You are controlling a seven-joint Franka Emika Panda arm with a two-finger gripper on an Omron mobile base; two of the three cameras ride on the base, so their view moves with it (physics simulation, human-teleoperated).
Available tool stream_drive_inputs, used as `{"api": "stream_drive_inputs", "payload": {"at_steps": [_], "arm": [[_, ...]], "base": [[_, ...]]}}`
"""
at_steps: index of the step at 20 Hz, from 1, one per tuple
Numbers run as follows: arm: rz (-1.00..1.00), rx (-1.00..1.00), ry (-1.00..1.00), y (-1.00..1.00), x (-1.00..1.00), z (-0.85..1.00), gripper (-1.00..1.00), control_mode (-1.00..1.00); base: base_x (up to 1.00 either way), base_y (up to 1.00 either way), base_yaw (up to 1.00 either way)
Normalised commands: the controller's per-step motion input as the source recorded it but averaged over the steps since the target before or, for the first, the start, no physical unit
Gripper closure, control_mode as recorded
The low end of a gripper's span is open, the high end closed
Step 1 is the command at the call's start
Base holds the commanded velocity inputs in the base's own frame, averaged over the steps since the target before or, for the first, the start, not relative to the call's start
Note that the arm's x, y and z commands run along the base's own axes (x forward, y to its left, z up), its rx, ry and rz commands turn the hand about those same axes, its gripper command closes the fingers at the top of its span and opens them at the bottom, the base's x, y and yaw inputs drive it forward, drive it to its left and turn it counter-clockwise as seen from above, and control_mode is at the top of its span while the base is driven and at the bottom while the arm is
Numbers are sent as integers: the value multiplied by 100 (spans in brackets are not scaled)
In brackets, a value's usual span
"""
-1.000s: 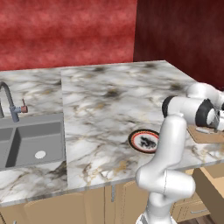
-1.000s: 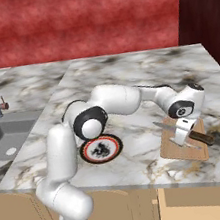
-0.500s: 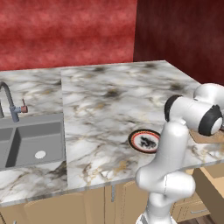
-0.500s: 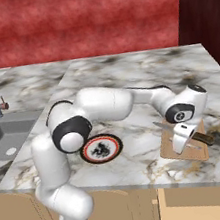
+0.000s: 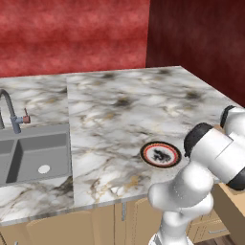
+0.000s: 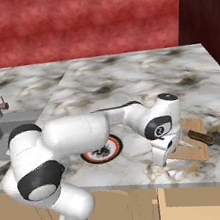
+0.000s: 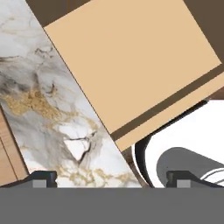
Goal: Pick up the knife from the drawer and place it on the cutting board. Then place the meat from the plate to the cutting board.
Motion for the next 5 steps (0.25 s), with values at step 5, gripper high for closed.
{"api": "stream_drive_inputs", "payload": {"at_steps": [5], "arm": [[1, -13, 0, 48, -41, 5, -100, -100]], "base": [[0, 0, 0]]}}
